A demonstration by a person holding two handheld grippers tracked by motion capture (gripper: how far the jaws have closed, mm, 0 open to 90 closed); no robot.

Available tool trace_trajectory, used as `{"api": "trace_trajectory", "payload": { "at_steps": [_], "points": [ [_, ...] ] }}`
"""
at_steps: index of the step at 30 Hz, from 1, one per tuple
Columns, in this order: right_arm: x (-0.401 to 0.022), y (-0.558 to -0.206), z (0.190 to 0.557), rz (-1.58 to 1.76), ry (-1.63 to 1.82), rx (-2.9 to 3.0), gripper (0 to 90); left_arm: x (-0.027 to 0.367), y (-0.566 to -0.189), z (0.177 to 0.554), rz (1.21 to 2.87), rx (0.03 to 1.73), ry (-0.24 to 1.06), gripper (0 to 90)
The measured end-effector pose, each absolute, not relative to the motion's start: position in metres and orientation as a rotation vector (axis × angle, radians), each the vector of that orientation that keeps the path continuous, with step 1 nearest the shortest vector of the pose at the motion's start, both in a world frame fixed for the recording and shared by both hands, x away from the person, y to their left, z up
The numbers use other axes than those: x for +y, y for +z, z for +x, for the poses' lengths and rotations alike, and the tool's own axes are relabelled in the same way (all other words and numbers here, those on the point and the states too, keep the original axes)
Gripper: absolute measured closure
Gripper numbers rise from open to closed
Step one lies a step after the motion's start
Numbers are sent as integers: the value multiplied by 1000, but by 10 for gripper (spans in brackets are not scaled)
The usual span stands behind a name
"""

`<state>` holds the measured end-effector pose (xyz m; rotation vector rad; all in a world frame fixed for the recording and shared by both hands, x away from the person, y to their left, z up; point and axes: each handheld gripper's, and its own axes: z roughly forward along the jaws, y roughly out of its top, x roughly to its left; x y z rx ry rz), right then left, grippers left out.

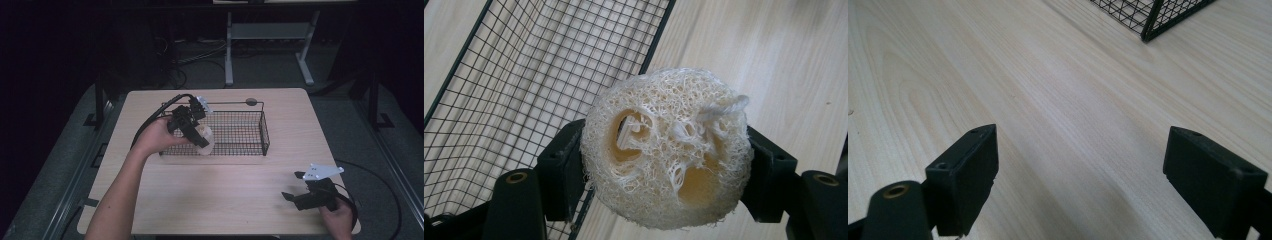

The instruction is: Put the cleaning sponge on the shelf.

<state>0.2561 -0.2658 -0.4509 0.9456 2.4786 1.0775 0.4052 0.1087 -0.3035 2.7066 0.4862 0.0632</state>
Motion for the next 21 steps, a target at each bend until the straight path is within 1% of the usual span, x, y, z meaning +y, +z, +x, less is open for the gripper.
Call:
{"api": "trace_trajectory", "payload": {
  "at_steps": [7, 10, 21],
  "points": [
    [-266, -451, 256, 947, 1081, 2478, 141, 104, -304, 414, 2699, 503, 49, 297],
    [-266, -450, 256, 942, 1083, 2477, 141, 103, -302, 417, 2694, 502, 63, 298],
    [-266, -450, 256, 943, 1082, 2476, 141, 102, -305, 431, 2678, 562, 48, 298]
  ]
}}
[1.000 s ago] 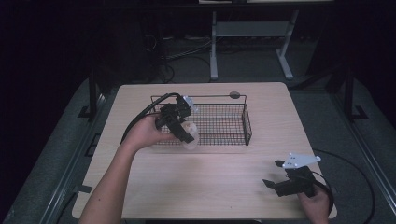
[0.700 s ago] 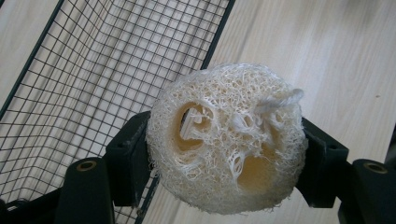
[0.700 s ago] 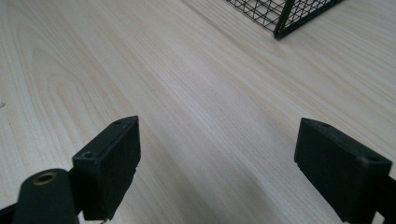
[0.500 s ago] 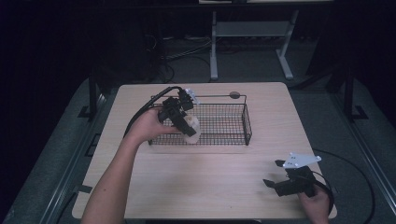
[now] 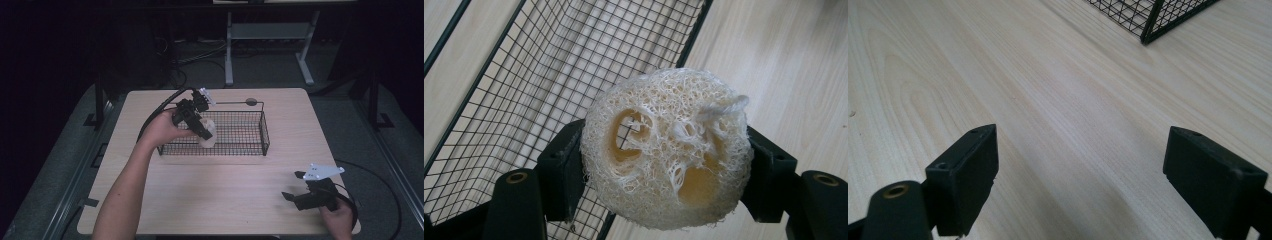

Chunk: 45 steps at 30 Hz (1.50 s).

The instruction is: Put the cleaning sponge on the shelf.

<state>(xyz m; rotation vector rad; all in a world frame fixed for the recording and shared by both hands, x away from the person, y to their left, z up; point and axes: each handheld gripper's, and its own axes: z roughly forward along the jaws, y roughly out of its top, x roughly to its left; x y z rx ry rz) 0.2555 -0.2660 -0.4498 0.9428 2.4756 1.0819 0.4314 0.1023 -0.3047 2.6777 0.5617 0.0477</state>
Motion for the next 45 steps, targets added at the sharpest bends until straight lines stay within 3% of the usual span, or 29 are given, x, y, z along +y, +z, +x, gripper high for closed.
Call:
{"api": "trace_trajectory", "payload": {
  "at_steps": [45],
  "points": [
    [-268, -449, 256, 940, 1092, 2467, 141, 81, -343, 478, 2697, 676, 33, 295]
  ]
}}
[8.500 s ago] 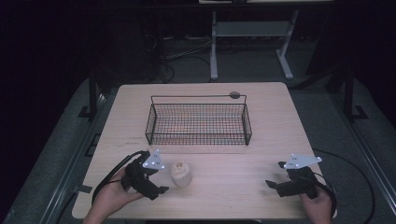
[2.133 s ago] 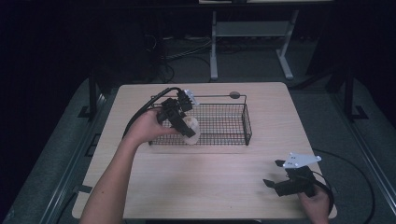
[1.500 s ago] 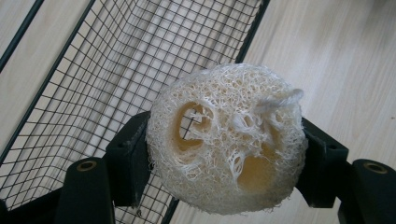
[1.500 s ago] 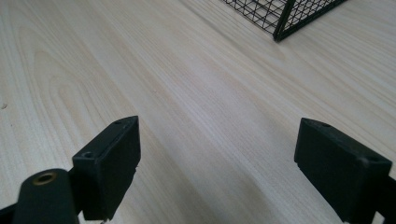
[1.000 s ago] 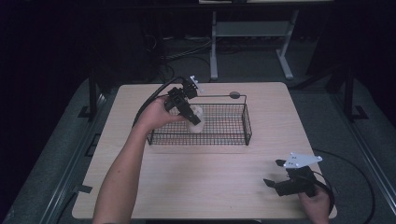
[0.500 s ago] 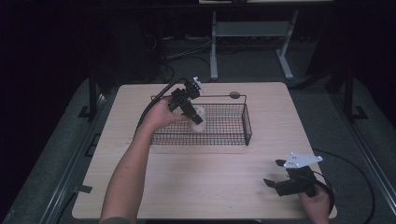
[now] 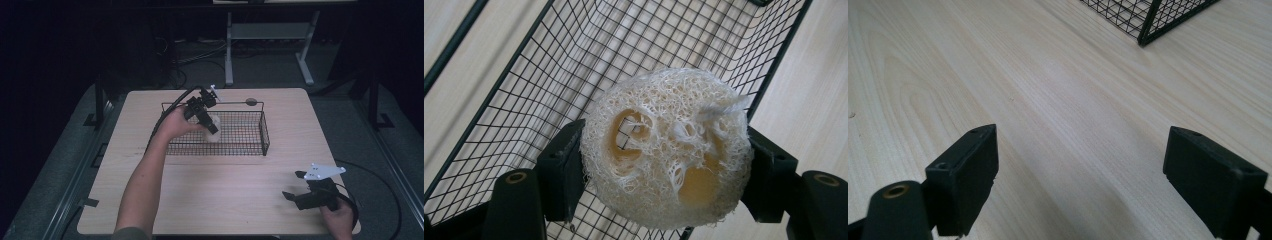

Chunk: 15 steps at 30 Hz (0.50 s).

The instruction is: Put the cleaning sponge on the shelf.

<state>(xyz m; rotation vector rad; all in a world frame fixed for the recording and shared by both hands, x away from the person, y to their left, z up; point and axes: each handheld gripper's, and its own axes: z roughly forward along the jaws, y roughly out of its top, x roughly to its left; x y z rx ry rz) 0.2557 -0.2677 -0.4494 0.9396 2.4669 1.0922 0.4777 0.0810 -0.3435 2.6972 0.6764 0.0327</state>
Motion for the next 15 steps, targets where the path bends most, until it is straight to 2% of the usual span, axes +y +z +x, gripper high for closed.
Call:
{"api": "trace_trajectory", "payload": {
  "at_steps": [15],
  "points": [
    [-268, -450, 257, 939, 1094, 2471, 141, 69, -366, 486, 2750, 706, 9, 297]
  ]
}}
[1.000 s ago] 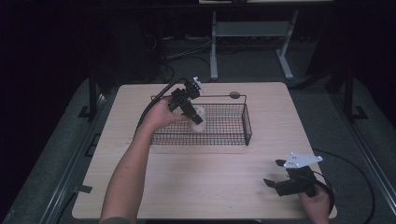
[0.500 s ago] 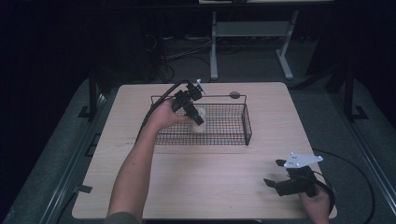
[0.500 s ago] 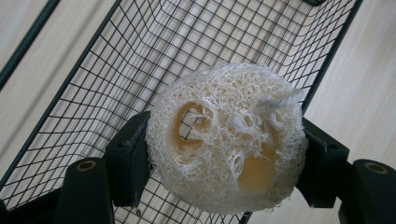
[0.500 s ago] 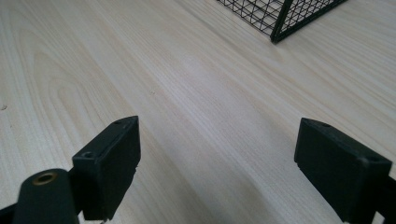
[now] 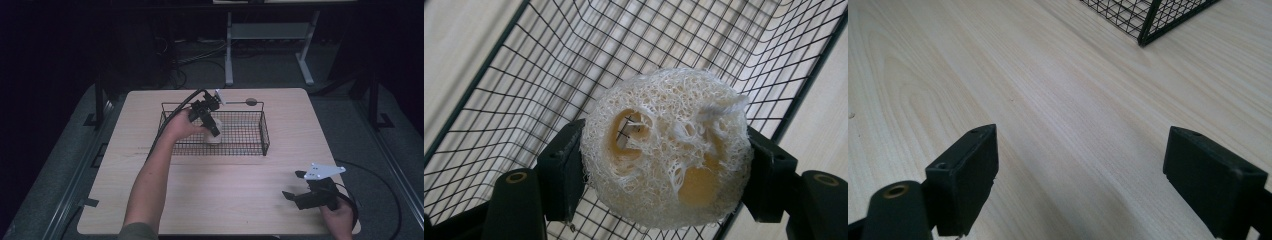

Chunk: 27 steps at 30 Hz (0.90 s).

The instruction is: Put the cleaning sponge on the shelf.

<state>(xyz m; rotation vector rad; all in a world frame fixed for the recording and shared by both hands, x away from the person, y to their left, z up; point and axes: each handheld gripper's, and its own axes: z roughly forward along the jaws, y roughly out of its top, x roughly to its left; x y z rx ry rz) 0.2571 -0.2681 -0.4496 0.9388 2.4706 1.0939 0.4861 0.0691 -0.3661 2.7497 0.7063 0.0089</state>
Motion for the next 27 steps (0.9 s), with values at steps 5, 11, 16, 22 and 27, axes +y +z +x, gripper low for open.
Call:
{"api": "trace_trajectory", "payload": {
  "at_steps": [5, 11, 16, 22, 27],
  "points": [
    [-268, -449, 257, 933, 1095, 2468, 141, 64, -374, 489, 2762, 713, -11, 296],
    [-269, -449, 258, 930, 1100, 2469, 141, 60, -382, 490, 2781, 727, -11, 296],
    [-268, -449, 257, 929, 1107, 2466, 141, 60, -385, 492, 2783, 745, -8, 296],
    [-268, -448, 257, 934, 1111, 2464, 141, 58, -388, 491, 2793, 735, -32, 291],
    [-268, -448, 257, 930, 1107, 2462, 141, 56, -389, 490, 2799, 730, -39, 286]
  ]
}}
